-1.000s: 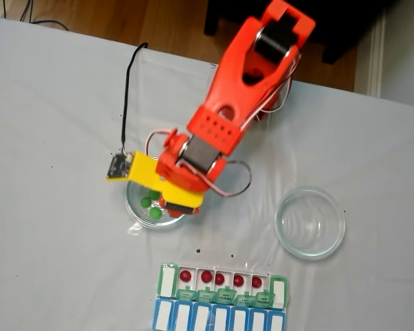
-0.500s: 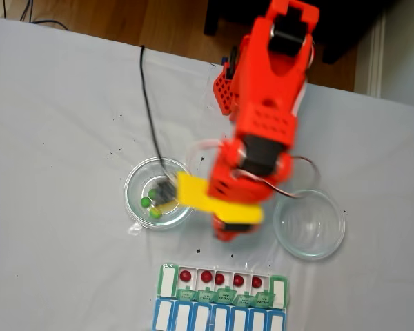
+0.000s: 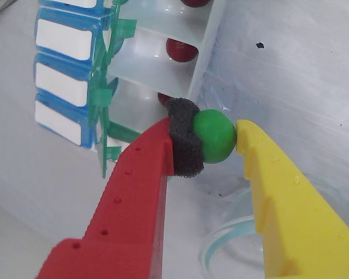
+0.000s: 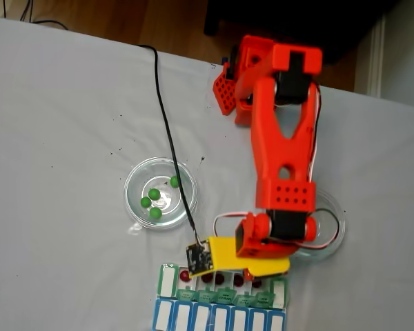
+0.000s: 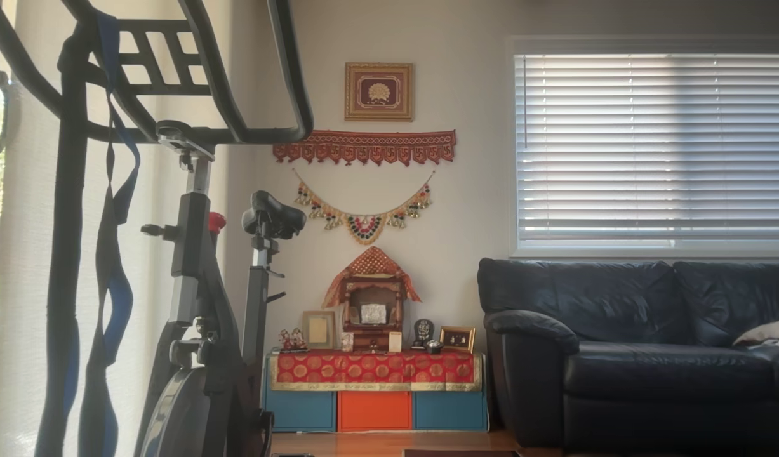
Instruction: Sort medicines into box.
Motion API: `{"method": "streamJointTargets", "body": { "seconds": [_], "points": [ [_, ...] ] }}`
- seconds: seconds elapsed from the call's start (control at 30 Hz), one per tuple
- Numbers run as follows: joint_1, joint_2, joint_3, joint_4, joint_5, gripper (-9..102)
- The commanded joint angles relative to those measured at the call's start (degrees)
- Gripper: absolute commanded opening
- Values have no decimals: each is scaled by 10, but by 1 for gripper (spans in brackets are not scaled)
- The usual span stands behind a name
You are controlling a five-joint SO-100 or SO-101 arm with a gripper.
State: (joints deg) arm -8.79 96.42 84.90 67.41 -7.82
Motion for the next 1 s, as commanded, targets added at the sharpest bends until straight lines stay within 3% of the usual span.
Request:
{"method": "streamJointTargets", "body": {
  "seconds": [0.0,0.97],
  "points": [
    [-25,-4,-99,19,6,1],
    [-22,-177,-336,98,50,1]
  ]
}}
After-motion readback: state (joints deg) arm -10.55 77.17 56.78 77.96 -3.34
